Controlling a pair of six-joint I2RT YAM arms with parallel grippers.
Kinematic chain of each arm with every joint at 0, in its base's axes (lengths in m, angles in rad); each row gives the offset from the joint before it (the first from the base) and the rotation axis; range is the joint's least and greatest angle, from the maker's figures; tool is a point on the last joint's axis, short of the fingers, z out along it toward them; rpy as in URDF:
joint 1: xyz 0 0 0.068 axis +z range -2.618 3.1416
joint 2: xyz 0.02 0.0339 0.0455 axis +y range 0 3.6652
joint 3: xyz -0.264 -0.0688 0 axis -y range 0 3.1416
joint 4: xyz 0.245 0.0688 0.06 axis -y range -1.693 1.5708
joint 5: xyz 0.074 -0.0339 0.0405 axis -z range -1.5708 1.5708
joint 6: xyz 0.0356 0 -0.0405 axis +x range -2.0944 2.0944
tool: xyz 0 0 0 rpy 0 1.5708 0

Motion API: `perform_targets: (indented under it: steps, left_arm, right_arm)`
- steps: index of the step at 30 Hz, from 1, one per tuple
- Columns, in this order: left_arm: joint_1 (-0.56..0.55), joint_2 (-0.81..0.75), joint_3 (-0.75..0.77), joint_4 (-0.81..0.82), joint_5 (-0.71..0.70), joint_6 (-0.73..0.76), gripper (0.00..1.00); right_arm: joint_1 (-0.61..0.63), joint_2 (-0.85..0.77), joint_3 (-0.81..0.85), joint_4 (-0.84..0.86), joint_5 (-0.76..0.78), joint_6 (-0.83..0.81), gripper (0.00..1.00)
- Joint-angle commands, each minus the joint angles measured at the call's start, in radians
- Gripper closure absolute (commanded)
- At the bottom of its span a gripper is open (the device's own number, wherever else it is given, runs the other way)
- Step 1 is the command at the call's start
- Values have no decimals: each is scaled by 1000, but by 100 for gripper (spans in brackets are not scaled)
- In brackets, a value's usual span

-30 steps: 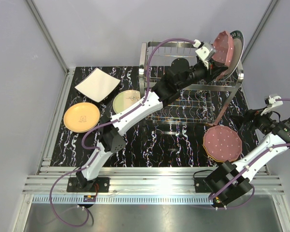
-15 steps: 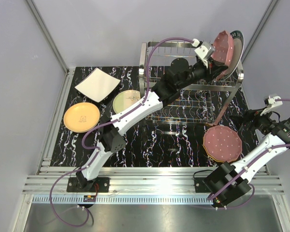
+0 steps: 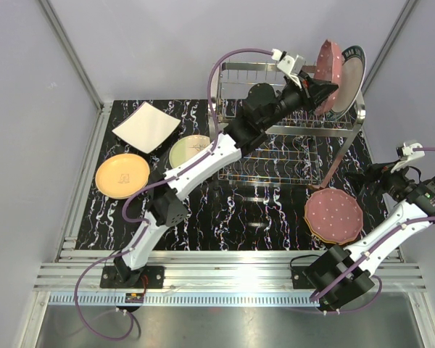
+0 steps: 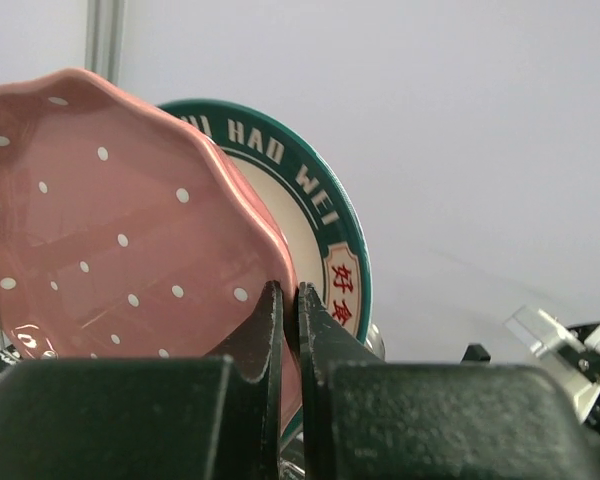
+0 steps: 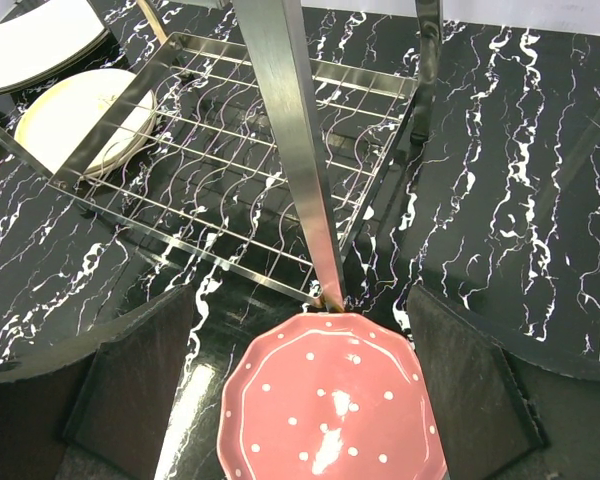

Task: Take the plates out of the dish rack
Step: Grab a plate with the left arm

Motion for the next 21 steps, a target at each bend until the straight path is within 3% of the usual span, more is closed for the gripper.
perform_targets:
  steps: [1, 12, 21]
  left_arm:
    - [24, -118, 63, 305, -75, -34, 100]
    - [62, -116, 84, 407, -158, -229, 100]
    - [65, -127, 100, 412, -189, -272, 100]
  right_arm:
    - [4, -18, 42, -14, -13, -4, 5]
    - [2, -30, 61, -20, -35, 7, 5]
    - [2, -33, 59, -22, -41, 11, 5]
